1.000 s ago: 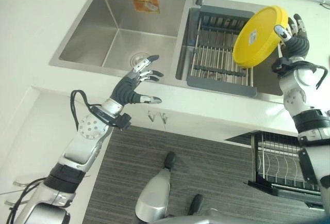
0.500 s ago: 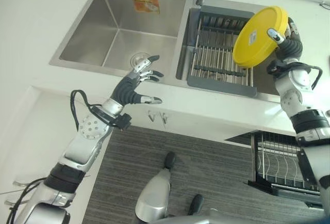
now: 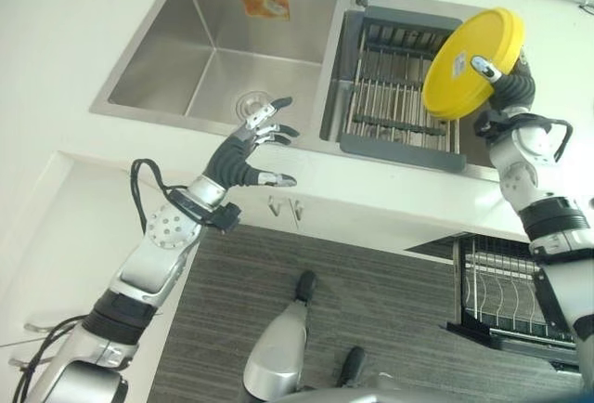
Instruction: Place the dishes in the dishwasher.
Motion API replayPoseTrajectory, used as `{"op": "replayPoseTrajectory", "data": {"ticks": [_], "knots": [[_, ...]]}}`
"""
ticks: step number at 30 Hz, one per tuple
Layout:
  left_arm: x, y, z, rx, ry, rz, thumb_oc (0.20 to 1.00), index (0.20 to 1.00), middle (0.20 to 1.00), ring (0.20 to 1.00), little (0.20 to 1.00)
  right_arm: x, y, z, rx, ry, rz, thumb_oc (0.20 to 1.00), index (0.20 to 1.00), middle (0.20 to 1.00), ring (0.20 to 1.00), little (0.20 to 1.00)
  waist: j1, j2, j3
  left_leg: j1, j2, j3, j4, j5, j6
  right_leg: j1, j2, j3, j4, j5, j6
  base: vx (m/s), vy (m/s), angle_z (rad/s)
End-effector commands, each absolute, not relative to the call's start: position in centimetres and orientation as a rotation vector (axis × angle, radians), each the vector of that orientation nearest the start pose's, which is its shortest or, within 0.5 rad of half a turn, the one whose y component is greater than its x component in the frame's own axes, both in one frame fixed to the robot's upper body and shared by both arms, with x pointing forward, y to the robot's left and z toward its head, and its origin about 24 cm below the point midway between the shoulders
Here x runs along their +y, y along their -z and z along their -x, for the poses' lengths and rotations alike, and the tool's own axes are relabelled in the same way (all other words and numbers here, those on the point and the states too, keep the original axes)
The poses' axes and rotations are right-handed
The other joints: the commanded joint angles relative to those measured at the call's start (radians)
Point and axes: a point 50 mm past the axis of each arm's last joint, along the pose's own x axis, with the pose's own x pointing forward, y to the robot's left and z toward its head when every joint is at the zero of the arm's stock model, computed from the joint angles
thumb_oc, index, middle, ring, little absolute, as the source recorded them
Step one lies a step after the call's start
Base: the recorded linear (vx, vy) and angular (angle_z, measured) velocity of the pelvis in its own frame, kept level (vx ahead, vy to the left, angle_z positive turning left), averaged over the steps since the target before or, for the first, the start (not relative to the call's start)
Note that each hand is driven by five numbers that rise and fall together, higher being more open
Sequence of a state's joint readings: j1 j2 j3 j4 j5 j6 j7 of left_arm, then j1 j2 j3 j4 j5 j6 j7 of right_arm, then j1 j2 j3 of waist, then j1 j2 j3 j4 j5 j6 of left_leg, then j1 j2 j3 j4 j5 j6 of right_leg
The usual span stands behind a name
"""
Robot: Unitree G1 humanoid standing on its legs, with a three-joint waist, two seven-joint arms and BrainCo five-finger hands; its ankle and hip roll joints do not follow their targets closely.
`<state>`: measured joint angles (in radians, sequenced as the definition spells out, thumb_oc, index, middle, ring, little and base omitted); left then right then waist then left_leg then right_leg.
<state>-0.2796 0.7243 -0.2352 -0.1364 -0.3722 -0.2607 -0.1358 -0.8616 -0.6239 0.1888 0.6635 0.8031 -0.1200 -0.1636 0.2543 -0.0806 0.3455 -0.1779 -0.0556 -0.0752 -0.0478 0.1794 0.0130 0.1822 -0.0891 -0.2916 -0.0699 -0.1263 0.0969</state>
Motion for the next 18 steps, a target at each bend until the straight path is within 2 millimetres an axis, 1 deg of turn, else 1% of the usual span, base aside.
{"op": "replayPoseTrajectory", "data": {"ticks": [1,9,10,11,18], "knots": [[17.5,-18.1,-27.1,-0.600,0.475,-0.353,1.000,1.000,1.000,1.000,1.000,-24.2,-24.4,-38.4,-0.421,0.154,-0.106,1.000,1.000,1.000,1.000,1.000,0.017,0.035,-0.058,0.077,0.043,-0.087,-0.024,-0.130,-0.047,-0.131,-0.006,0.008,0.079,0.082,-0.012,0.00,0.000,0.00],[17.3,-18.1,-27.2,-0.604,0.471,-0.352,1.000,1.000,1.000,1.000,1.000,-24.0,-24.7,-38.6,-0.423,0.170,-0.112,1.000,1.000,1.000,1.000,1.000,0.015,0.040,-0.054,0.079,0.043,-0.086,-0.025,-0.131,-0.046,-0.140,-0.006,0.009,0.085,0.082,-0.014,0.00,0.000,0.00],[17.3,-18.1,-27.2,-0.604,0.470,-0.350,1.000,1.000,1.000,1.000,1.000,-23.9,-24.7,-38.6,-0.424,0.178,-0.099,0.649,0.649,0.649,0.649,0.649,0.014,0.041,-0.053,0.079,0.043,-0.085,-0.024,-0.132,-0.045,-0.142,-0.007,0.009,0.087,0.081,-0.014,0.00,0.000,0.00],[17.3,-18.1,-27.3,-0.604,0.468,-0.346,1.000,1.000,1.000,1.000,1.000,-24.0,-24.9,-38.6,-0.437,0.211,-0.060,0.200,0.200,0.200,0.200,0.200,0.013,0.043,-0.053,0.079,0.043,-0.085,-0.024,-0.132,-0.045,-0.144,-0.007,0.011,0.089,0.081,-0.015,0.00,0.000,0.00],[17.0,-18.0,-27.3,-0.605,0.459,-0.336,1.000,1.000,1.000,1.000,1.000,-24.2,-25.8,-38.4,-0.479,0.278,-0.032,0.200,0.200,0.200,0.200,0.200,0.009,0.049,-0.051,0.079,0.040,-0.084,-0.025,-0.134,-0.042,-0.151,-0.008,0.017,0.091,0.082,-0.015,0.00,0.000,0.00]]}}
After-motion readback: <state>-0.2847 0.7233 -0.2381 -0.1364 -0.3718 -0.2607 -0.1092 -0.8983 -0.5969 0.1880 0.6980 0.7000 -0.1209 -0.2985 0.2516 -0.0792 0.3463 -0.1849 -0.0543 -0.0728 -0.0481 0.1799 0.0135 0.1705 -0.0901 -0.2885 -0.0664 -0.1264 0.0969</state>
